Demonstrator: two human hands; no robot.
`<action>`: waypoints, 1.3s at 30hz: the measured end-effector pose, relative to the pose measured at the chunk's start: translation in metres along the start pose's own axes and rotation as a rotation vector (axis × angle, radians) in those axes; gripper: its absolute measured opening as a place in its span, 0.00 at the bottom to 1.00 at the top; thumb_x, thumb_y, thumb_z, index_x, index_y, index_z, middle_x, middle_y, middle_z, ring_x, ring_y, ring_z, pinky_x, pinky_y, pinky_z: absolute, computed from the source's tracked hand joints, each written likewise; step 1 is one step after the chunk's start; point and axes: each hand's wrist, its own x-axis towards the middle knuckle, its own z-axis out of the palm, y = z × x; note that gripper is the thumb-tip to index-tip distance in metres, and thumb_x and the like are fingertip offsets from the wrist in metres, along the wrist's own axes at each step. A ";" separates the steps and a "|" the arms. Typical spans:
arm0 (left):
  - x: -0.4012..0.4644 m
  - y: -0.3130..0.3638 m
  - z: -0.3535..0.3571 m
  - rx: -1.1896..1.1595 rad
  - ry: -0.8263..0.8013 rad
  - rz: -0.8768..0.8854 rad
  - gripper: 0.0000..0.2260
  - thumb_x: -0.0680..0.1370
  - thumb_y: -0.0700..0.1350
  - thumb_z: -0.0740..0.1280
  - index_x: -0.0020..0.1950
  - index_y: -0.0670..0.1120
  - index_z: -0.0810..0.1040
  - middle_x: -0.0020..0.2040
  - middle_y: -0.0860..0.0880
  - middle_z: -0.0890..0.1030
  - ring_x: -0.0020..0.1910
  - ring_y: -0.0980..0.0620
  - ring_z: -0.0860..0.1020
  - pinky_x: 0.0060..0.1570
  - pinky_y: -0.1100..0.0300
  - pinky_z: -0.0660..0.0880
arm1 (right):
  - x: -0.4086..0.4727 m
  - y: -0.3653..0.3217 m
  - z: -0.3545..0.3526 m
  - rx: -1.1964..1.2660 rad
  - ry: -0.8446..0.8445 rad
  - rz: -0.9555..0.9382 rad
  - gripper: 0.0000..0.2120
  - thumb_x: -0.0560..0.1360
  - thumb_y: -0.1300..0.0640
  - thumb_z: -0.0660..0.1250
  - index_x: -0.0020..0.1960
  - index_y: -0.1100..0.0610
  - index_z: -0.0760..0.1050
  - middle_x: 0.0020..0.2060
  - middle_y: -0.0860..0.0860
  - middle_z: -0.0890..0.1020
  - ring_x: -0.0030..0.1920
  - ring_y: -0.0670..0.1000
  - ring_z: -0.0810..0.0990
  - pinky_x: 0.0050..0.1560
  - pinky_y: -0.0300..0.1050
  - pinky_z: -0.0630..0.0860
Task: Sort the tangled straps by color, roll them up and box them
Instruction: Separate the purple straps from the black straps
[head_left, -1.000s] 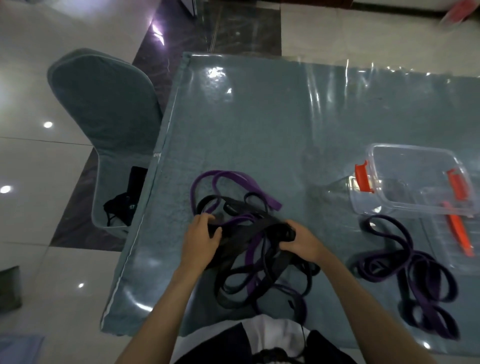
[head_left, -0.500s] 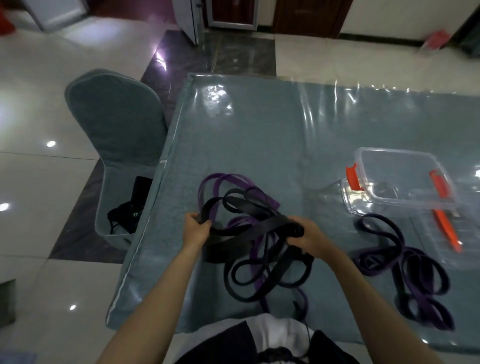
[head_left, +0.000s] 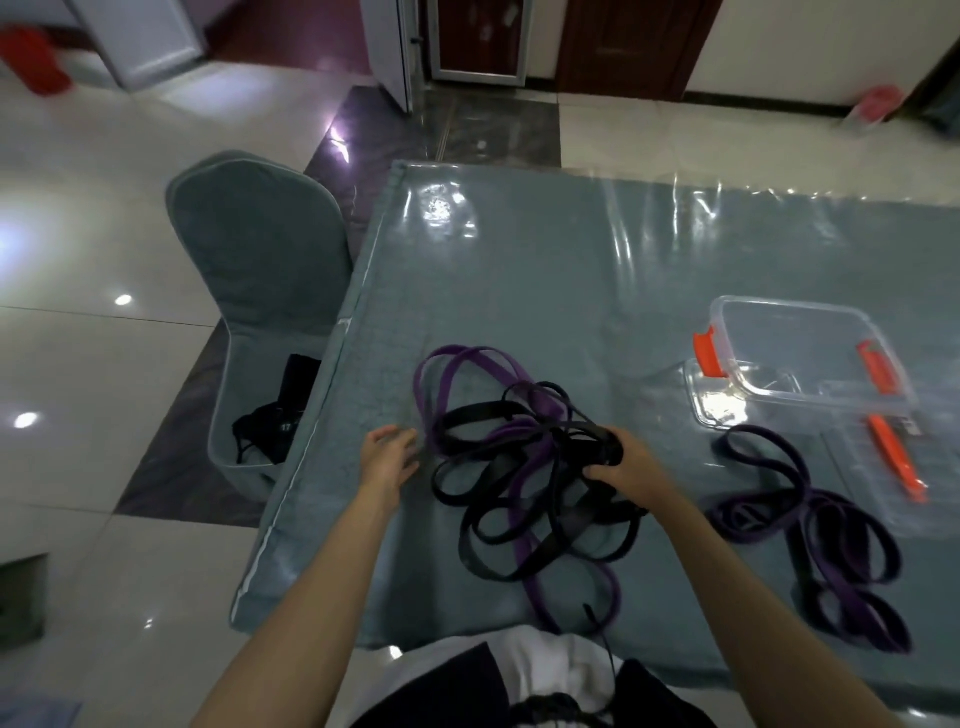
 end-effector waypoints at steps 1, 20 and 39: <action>-0.001 0.000 0.001 0.056 0.049 0.037 0.12 0.82 0.35 0.69 0.62 0.46 0.71 0.54 0.40 0.80 0.45 0.47 0.80 0.52 0.51 0.78 | 0.001 -0.001 0.000 -0.040 -0.015 0.012 0.37 0.74 0.59 0.79 0.78 0.63 0.67 0.70 0.62 0.77 0.70 0.63 0.76 0.71 0.59 0.72; -0.006 0.012 0.068 0.964 -0.042 0.491 0.04 0.84 0.41 0.65 0.53 0.44 0.79 0.50 0.47 0.82 0.50 0.44 0.81 0.49 0.54 0.76 | 0.014 -0.006 -0.006 -0.137 0.248 -0.089 0.21 0.79 0.60 0.73 0.71 0.60 0.76 0.65 0.60 0.80 0.67 0.61 0.77 0.70 0.55 0.72; -0.019 -0.028 0.079 0.875 -0.450 0.769 0.09 0.82 0.42 0.70 0.62 0.46 0.82 0.58 0.50 0.84 0.58 0.50 0.82 0.61 0.47 0.78 | 0.065 -0.054 0.007 -0.545 -0.010 -0.407 0.18 0.81 0.59 0.69 0.70 0.53 0.79 0.68 0.55 0.73 0.69 0.61 0.71 0.69 0.56 0.72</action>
